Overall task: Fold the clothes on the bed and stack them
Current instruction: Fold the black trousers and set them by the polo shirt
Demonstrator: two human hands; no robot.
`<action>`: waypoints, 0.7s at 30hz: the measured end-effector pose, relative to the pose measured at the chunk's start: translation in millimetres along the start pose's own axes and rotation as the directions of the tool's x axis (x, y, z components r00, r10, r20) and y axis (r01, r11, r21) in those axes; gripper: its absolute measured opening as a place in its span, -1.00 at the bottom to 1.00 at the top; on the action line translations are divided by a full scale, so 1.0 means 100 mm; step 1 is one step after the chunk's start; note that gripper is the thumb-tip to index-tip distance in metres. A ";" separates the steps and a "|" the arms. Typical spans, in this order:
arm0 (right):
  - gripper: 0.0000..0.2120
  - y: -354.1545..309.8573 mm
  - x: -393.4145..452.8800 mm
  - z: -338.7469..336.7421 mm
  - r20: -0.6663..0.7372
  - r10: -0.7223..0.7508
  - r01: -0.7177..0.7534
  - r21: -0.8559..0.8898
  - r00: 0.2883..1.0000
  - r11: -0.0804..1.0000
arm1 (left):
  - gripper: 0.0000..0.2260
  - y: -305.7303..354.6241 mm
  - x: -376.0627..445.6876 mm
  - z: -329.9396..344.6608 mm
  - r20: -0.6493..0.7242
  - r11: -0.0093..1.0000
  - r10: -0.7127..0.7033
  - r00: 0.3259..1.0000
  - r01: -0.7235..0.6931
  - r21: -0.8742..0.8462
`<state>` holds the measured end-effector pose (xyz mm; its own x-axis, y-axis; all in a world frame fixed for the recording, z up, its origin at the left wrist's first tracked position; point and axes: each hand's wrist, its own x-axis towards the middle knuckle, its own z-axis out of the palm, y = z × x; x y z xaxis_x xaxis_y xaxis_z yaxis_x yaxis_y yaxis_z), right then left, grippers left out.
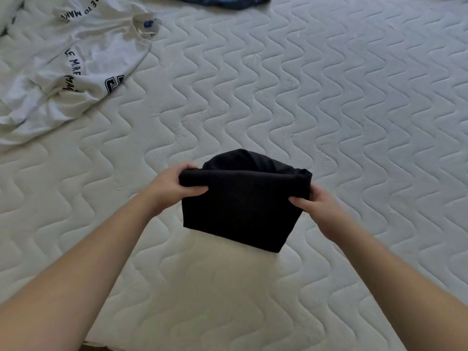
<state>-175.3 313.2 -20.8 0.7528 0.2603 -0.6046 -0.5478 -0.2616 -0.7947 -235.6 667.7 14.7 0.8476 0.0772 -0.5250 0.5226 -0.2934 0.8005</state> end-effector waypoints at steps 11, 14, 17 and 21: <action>-0.73 -0.14 -0.18 -0.55 -0.365 -0.222 0.211 -0.071 0.904 0.975 | -0.53 0.41 0.30 0.66 -0.055 0.751 0.547 0.836 -0.460 0.473; -0.70 0.36 -0.27 -0.58 -0.364 -0.136 0.115 -0.078 0.921 0.990 | -0.51 -0.01 0.21 1.01 -0.011 0.749 0.496 0.868 -0.422 0.511; -0.61 0.87 -0.41 -0.53 -0.356 -0.042 0.009 -0.095 0.934 0.995 | -0.49 -0.54 0.01 1.29 0.048 0.727 0.427 0.903 -0.375 0.575; -0.50 1.35 -0.60 -0.44 -0.351 0.081 -0.118 -0.085 0.933 0.989 | -0.40 -1.05 -0.26 1.50 0.105 0.629 0.404 0.909 -0.359 0.689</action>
<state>-277.9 221.5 -89.3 0.7862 -0.1045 -0.6091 -0.5994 -0.3688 -0.7104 -326.1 553.7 -99.0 0.9718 -0.1481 -0.1836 -0.0393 -0.8691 0.4931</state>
